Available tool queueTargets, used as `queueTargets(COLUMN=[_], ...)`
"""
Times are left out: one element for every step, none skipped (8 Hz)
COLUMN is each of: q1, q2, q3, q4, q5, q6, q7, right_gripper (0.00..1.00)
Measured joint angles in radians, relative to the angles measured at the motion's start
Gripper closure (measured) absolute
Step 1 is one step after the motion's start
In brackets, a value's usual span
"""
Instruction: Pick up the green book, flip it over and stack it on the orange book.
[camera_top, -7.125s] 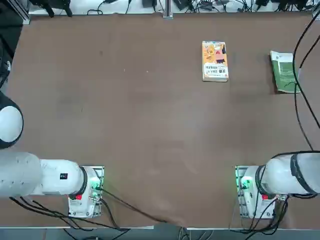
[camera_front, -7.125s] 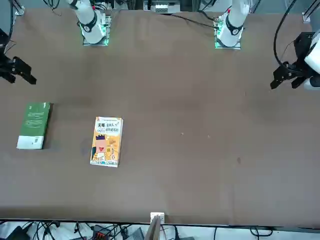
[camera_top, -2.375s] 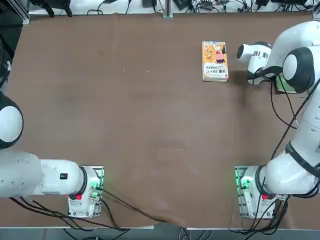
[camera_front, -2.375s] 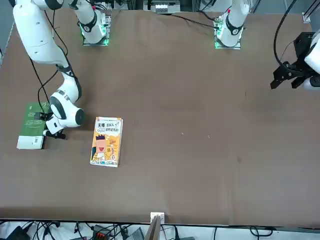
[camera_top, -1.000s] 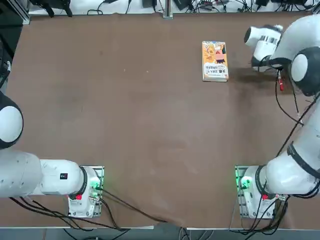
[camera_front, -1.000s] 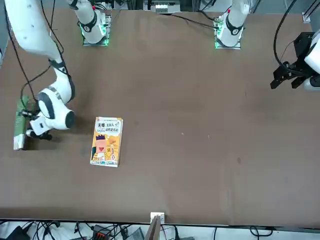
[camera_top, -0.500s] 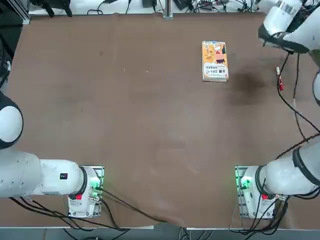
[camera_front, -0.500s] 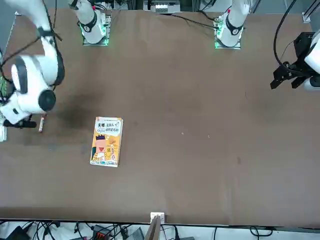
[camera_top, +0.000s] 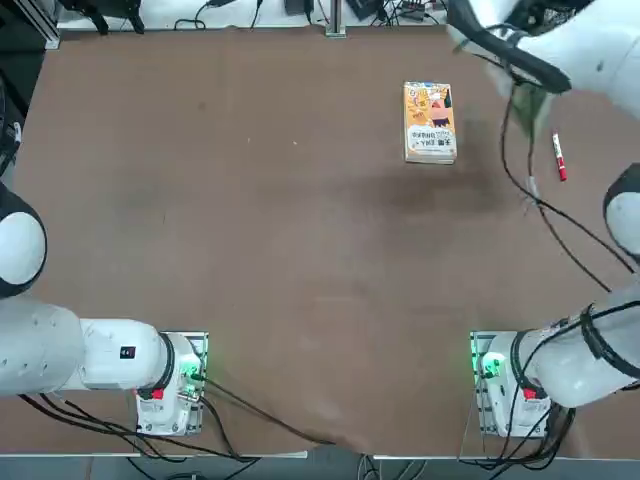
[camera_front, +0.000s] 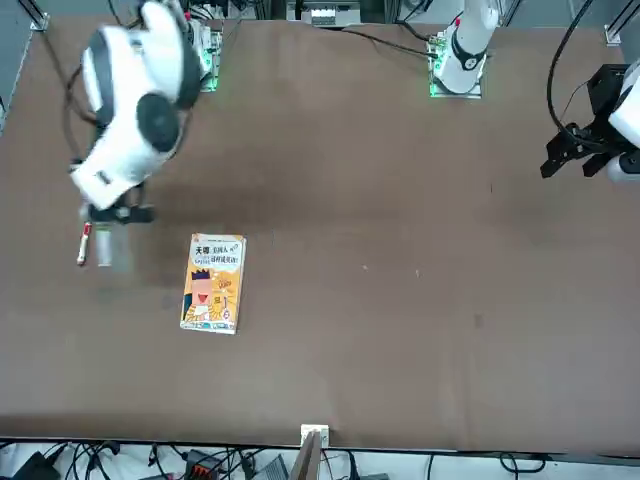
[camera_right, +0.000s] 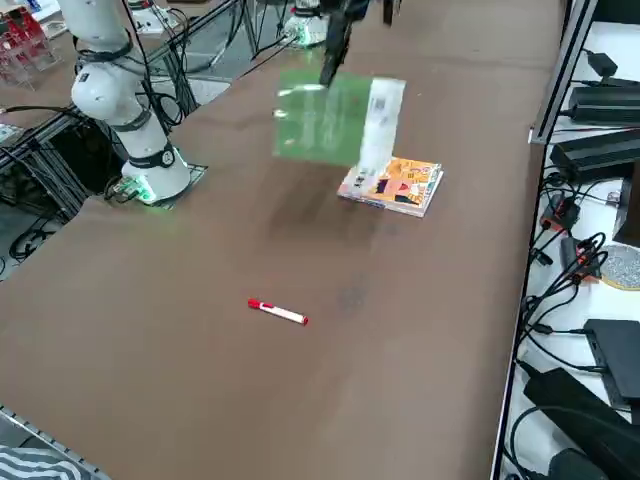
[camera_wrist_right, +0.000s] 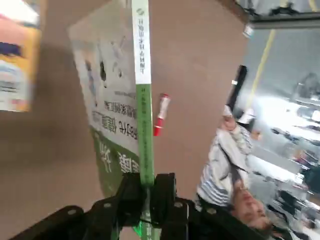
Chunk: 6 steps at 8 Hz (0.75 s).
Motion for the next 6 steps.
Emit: queueTargets(q1=[0.012, 0.018, 0.025, 0.031, 0.035, 0.032], q2=[0.061, 0.122, 0.169, 0.203, 0.228, 0.246], q3=[-0.001, -0.002, -0.004, -0.004, -0.005, -0.009], q4=[0.104, 0.172, 0.200, 0.206, 0.205, 0.203], q5=[0.092, 0.169, 0.265, 0.370, 0.476, 0.590], q6=[0.008, 0.044, 0.113, 0.195, 0.279, 0.349], q7=[0.009, 0.048, 0.120, 0.183, 0.216, 0.227], right_gripper=[0.89, 0.89, 0.89, 0.89, 0.89, 0.89])
